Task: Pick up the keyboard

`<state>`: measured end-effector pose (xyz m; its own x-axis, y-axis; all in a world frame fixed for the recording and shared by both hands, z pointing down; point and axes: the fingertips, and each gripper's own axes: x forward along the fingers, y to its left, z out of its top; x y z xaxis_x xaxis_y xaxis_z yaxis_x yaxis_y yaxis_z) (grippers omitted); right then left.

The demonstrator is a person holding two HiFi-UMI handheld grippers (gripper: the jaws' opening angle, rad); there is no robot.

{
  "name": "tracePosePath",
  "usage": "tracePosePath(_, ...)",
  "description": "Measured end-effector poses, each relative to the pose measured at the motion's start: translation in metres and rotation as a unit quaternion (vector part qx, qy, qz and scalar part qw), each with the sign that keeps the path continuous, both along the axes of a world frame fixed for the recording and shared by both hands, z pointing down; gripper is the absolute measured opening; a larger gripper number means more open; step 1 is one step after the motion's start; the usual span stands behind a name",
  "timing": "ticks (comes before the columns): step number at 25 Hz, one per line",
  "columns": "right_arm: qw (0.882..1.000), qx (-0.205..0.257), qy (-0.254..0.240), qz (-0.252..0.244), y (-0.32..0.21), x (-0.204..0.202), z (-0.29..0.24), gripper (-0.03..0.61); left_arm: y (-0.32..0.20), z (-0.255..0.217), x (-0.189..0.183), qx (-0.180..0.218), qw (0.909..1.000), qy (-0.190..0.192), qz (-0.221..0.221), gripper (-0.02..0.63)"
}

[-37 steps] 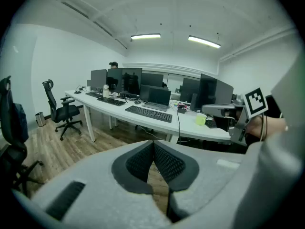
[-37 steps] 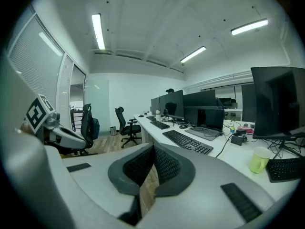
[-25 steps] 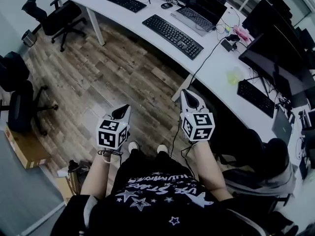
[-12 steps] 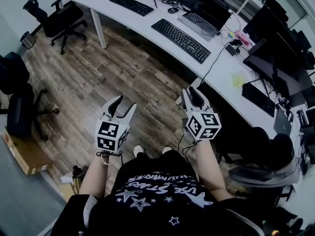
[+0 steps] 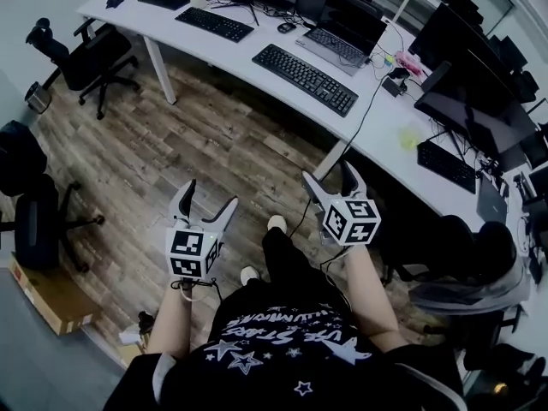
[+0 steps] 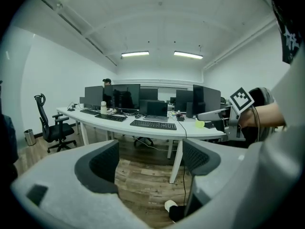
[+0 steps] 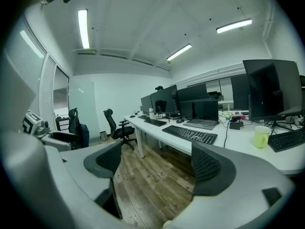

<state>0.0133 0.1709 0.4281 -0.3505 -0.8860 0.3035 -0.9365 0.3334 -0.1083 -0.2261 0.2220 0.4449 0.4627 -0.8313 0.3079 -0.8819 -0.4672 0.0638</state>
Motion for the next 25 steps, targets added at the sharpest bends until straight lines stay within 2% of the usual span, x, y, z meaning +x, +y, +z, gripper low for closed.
tracePosePath(7, 1.0, -0.001, -0.007, 0.01, -0.045, 0.012, 0.003, 0.445, -0.033, -0.001, 0.001, -0.002, 0.9999, -0.013, 0.001, 0.426)
tracePosePath(15, 1.0, -0.006, -0.018, 0.022, -0.139, 0.028, 0.015, 0.449, -0.116, -0.001, -0.002, -0.009, 0.9991, -0.04, -0.007, 0.428)
tracePosePath(25, 0.999, -0.026, -0.009, 0.042, -0.261, 0.084, 0.029, 0.449, -0.243, 0.002, 0.045, -0.027, 0.9975, -0.061, 0.025, 0.428)
